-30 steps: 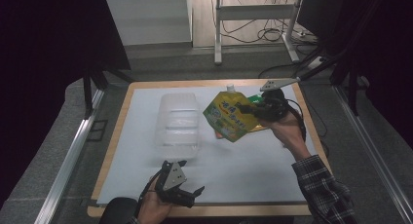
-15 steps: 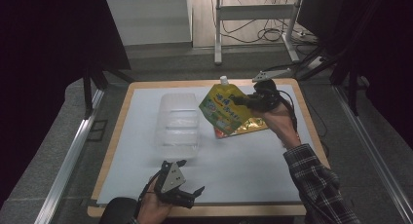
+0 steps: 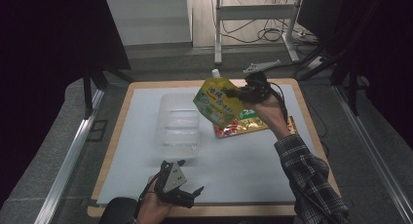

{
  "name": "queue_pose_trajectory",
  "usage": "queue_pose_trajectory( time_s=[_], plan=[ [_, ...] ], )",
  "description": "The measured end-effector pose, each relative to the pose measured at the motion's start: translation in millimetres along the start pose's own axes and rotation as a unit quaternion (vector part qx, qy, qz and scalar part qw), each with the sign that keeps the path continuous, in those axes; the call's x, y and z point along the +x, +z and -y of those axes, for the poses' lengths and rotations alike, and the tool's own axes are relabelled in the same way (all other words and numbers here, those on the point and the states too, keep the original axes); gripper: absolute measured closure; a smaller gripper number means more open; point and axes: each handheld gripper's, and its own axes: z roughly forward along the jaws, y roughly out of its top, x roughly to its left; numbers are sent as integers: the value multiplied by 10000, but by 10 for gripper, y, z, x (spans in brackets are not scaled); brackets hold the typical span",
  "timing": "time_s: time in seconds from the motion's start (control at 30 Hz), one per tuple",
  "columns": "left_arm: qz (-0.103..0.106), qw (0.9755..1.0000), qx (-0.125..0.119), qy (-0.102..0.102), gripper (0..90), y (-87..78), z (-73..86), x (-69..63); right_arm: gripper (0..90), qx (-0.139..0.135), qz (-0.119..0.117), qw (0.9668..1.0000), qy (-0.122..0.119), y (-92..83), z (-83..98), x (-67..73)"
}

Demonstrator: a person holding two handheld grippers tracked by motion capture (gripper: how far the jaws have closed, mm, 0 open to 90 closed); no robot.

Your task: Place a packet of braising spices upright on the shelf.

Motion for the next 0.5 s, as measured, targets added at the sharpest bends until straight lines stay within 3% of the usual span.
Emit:
queue_pose_trajectory(
  time_s=[0.5],
  plan=[
    [45, 10000, -61, -3, 2, -10, 0, -11, 890, -111, -57, 9999, 54, 248, -162, -25]
  ],
)
